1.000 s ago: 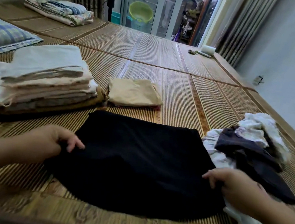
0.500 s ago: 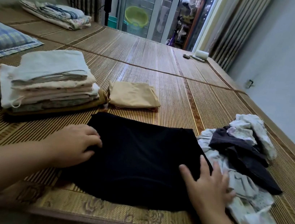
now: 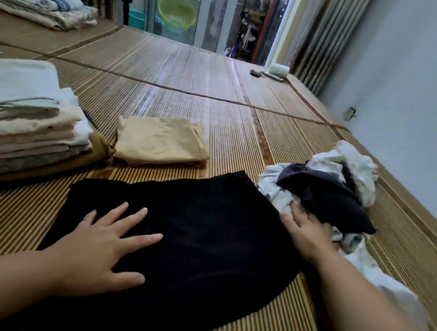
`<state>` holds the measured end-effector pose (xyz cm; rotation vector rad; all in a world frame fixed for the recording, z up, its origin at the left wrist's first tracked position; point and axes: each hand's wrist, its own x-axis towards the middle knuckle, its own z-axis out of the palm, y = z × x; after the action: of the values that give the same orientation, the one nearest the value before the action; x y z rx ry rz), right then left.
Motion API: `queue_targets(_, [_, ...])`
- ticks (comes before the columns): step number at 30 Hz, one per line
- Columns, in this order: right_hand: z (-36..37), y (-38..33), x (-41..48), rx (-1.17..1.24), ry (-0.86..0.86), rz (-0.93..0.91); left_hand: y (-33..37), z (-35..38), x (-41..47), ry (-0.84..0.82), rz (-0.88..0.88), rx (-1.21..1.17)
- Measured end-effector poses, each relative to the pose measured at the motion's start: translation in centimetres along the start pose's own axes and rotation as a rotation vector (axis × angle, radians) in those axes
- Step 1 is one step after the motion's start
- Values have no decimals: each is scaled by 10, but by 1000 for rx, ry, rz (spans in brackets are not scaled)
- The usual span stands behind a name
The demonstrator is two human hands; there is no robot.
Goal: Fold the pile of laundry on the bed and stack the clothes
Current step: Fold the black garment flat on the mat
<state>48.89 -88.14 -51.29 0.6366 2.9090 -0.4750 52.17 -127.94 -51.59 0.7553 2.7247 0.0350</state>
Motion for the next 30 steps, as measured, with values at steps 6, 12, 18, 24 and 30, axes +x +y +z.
queue_targets(6, [-16,-36,85,-2,-72,-121,-2,7,18,125,25,146])
queue_targets(12, [-20,-56,124,59,-132,-64,-9,21,29,190,-16,140])
queue_targets(18, [8,-116,-10,1,-99,-246,2,8,20,172,-6,78])
queue_targets(24, [66,-127,-113,-190,-155,-273,4,5,15,66,-48,12])
queue_targets(30, [66,-119,-101,-233,-130,-323,13,6,12,65,-108,-33])
